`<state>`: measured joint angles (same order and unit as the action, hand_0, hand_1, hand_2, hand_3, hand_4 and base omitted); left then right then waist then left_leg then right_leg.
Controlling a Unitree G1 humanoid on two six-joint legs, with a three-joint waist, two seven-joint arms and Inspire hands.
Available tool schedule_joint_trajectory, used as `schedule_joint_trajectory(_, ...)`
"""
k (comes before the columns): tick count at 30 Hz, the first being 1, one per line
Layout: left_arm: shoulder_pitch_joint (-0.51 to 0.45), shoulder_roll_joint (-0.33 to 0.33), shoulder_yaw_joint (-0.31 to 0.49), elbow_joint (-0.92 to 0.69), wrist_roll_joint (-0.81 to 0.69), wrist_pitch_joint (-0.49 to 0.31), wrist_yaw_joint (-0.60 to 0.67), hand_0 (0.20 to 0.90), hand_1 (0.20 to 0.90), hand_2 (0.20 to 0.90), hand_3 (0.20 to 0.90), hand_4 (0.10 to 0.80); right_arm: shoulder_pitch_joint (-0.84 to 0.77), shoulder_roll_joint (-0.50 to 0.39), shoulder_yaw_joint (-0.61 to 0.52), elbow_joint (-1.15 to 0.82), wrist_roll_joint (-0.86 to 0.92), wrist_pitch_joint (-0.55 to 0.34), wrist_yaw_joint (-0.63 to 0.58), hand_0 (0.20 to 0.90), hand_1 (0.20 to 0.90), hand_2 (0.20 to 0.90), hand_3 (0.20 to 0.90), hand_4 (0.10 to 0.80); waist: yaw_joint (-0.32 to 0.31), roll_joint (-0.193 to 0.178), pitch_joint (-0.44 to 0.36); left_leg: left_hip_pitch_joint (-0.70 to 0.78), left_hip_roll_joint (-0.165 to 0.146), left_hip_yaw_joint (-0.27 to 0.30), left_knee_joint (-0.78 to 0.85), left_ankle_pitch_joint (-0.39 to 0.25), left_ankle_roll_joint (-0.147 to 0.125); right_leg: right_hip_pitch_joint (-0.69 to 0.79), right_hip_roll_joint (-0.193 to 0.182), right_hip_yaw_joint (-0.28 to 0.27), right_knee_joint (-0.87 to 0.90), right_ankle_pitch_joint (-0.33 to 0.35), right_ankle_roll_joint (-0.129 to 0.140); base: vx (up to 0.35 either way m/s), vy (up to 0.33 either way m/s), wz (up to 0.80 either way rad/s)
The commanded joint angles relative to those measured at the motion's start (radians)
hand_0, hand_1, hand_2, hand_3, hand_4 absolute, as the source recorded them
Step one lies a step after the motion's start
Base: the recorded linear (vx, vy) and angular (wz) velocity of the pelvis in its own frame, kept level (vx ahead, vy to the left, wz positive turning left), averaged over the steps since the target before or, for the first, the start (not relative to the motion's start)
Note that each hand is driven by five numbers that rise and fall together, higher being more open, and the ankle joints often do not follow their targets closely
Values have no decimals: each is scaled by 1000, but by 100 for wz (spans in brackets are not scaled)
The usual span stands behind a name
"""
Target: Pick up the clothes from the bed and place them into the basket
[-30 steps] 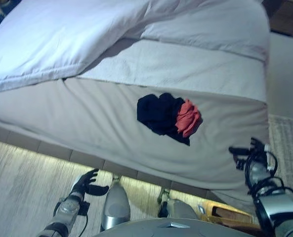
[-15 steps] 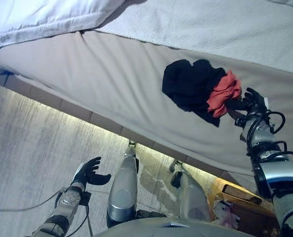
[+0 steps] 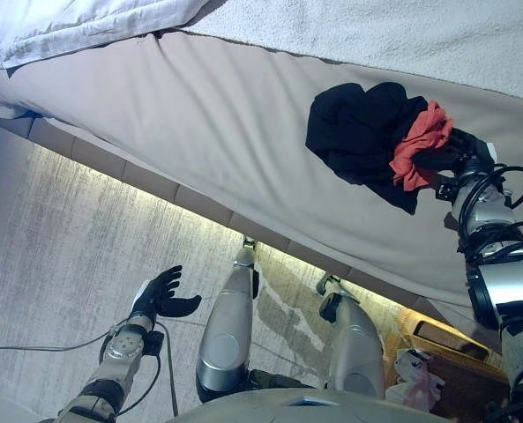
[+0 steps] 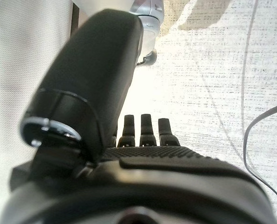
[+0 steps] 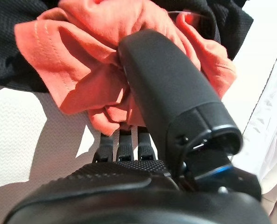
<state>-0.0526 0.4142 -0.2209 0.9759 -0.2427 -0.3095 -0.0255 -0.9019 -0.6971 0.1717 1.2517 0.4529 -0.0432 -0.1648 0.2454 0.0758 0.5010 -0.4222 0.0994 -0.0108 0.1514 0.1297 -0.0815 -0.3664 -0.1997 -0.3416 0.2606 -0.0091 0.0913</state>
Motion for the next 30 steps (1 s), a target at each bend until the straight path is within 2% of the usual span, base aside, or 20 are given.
schedule_joint_trajectory(1, 83, 44, -13, 18, -29, -51, 5, 900, 900, 900, 900, 800, 18, -48, 16, -35, 58, -66, -32, 300, 300, 300, 200, 100, 9, 13, -107, -5, 31, 45, 16, -71, -23, -25, 39, -25, 69, -77, -49, 44, -19, 1)
schedule_joint_trajectory(3, 90, 39, -14, 11, -26, -56, 7, 900, 900, 900, 900, 800, 41, -46, -25, -41, 131, -92, -20, 300, 300, 300, 200, 100, 6, 9, -114, 22, 36, 49, 4, -72, -27, 9, 45, -29, 47, -77, -49, -2, 17, 1)
schedule_joint_trajectory(4, 93, 36, -15, 11, -27, -61, 10, 900, 900, 900, 900, 800, 55, -41, -48, -44, 161, -105, -10, 300, 300, 300, 200, 100, 5, 11, -115, 23, 38, 58, -3, -45, -21, 18, 46, -45, 28, -50, -59, -36, 48, 2)
schedule_joint_trajectory(6, 99, 26, -16, 15, -19, -70, 9, 900, 900, 900, 900, 800, 98, -22, -98, -67, 275, -151, 30, 300, 300, 300, 200, 100, -2, 4, -127, 51, 41, 65, -24, -44, -26, 55, 55, -45, -1, -47, -54, -4, 25, 5)
schedule_joint_trajectory(8, 103, 22, -17, 18, -14, -76, 9, 900, 900, 900, 900, 800, 132, -5, -133, -92, 312, -169, 43, 300, 300, 300, 200, 100, -7, -2, -132, 70, 42, 70, -36, -45, -27, 75, 60, -43, -18, -45, -51, 27, 9, 4)
schedule_joint_trajectory(11, 129, -18, -4, 47, 16, -103, 18, 900, 900, 900, 900, 800, 281, 55, -225, -214, 479, -255, 133, 300, 300, 300, 200, 100, -36, -21, -165, 144, 46, 94, -92, -44, -32, 157, 77, -27, -85, -42, -39, 59, 63, -2)
schedule_joint_trajectory(14, 147, -45, 6, 67, 33, -117, 27, 900, 900, 900, 900, 800, 413, 124, -282, -353, 582, -291, 188, 300, 300, 300, 200, 100, -66, -33, -195, 201, 47, 118, -131, -45, -34, 215, 84, -13, -131, -39, -30, 38, 70, -8)
schedule_joint_trajectory(15, 148, -46, 6, 69, 36, -119, 27, 900, 900, 900, 900, 800, 421, 128, -286, -360, 587, -293, 192, 300, 300, 300, 200, 100, -68, -34, -197, 206, 47, 120, -135, -45, -35, 220, 84, -11, -136, -38, -29, 63, 60, -19)
schedule_joint_trajectory(16, 150, -64, 10, 89, 44, -125, 39, 900, 900, 900, 900, 800, 496, 179, -302, -438, 621, -325, 214, 300, 300, 300, 200, 100, -87, -46, -217, 242, 43, 130, -154, -48, -33, 256, 87, 1, -169, -30, -25, 53, 48, -19)
schedule_joint_trajectory(19, 159, -84, 15, 108, 64, -129, 52, 900, 900, 900, 900, 800, 601, 243, -326, -547, 677, -360, 250, 300, 300, 300, 200, 100, -118, -65, -255, 287, 35, 145, -167, -56, -29, 297, 88, 20, -207, -12, -18, 69, 49, -16)
schedule_joint_trajectory(26, 166, -127, -5, 118, 103, -91, 87, 900, 900, 900, 900, 800, 730, 343, -362, -694, 744, -366, 278, 300, 300, 300, 200, 100, -173, -89, -342, 373, 18, 167, -152, -99, -17, 368, 88, 60, -260, 14, -13, 79, 73, -16)
schedule_joint_trajectory(27, 170, -132, -4, 118, 105, -87, 86, 900, 900, 900, 900, 800, 749, 358, -361, -714, 746, -365, 267, 300, 300, 300, 200, 100, -177, -92, -347, 377, 14, 160, -132, -109, -16, 377, 86, 69, -261, 14, -15, 96, 150, -11)
schedule_joint_trajectory(28, 176, -140, -2, 116, 106, -85, 84, 900, 900, 900, 900, 800, 764, 371, -355, -726, 746, -367, 262, 300, 300, 300, 200, 100, -172, -97, -346, 383, 3, 115, -101, -133, -15, 390, 82, 87, -258, 10, -17, 40, 106, -10)
schedule_joint_trajectory(29, 177, -141, -2, 115, 108, -86, 83, 900, 900, 900, 900, 800, 765, 374, -354, -728, 747, -367, 260, 300, 300, 300, 200, 100, -172, -99, -348, 379, -1, 104, -95, -132, -13, 388, 80, 90, -259, 14, -17, 96, 172, -34)
schedule_joint_trajectory(30, 197, -162, -1, 120, 85, -86, 94, 900, 900, 900, 900, 800, 773, 395, -328, -727, 754, -356, 268, 300, 300, 300, 200, 100, -152, -104, -352, 387, -39, -30, -62, -167, 6, 403, 76, 146, -259, 15, -15, 92, 190, -62)
